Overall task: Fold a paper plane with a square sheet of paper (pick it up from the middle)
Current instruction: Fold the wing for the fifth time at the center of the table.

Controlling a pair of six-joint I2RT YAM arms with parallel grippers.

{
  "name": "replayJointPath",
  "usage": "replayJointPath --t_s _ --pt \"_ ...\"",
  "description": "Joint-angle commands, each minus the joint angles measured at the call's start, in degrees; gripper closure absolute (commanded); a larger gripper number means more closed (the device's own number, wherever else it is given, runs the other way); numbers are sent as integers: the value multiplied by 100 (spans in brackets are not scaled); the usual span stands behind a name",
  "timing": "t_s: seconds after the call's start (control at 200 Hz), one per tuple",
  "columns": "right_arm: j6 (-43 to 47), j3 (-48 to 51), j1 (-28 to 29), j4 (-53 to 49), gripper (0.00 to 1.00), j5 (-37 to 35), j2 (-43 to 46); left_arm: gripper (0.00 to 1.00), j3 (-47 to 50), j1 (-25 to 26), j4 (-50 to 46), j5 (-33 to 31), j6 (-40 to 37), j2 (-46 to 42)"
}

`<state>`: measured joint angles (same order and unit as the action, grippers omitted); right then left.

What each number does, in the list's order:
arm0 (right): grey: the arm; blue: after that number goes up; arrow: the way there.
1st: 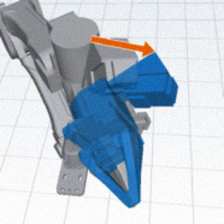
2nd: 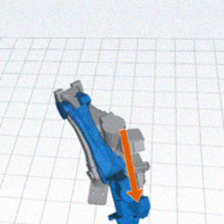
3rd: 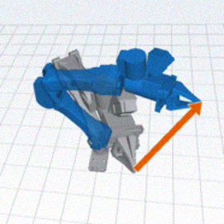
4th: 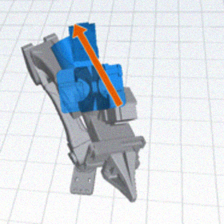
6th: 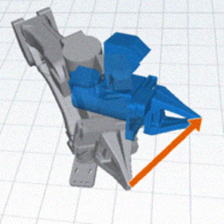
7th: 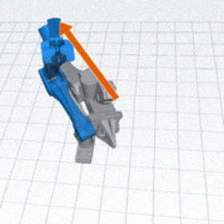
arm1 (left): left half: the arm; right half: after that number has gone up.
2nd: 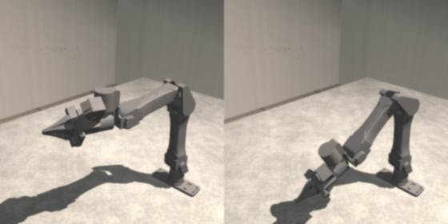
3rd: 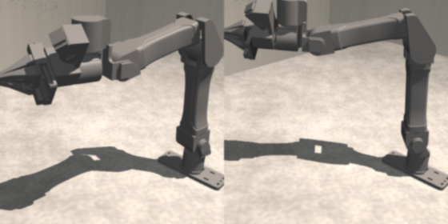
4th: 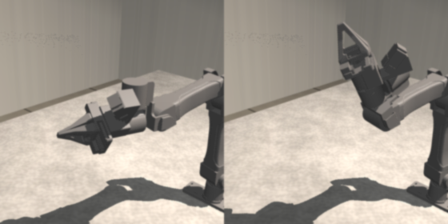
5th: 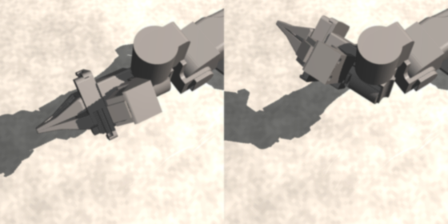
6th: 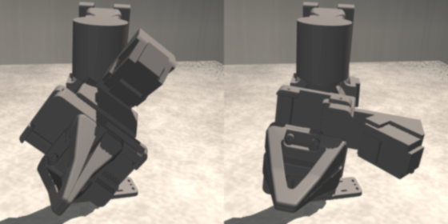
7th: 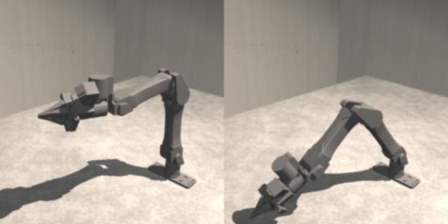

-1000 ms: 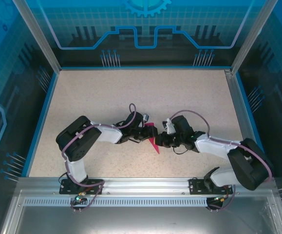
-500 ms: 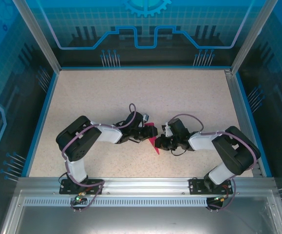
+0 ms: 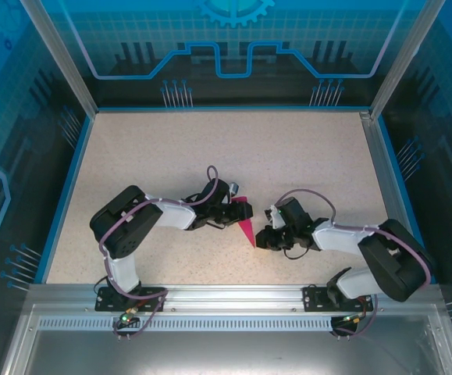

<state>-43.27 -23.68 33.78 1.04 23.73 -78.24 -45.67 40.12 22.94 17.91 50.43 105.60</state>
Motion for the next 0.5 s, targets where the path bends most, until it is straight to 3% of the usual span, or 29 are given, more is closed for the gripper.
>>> replayJointPath --t_s 0.0,0.26,0.495 --pt "170 -304 50 -497 89 -49 295 53 1 22 -338 -113 -148 470" --pt "-166 -727 120 209 92 342 -262 53 -31 22 -351 -102 -125 461" --pt "-574 -536 58 1102 92 509 -1361 53 -6 26 -233 -59 -79 436"
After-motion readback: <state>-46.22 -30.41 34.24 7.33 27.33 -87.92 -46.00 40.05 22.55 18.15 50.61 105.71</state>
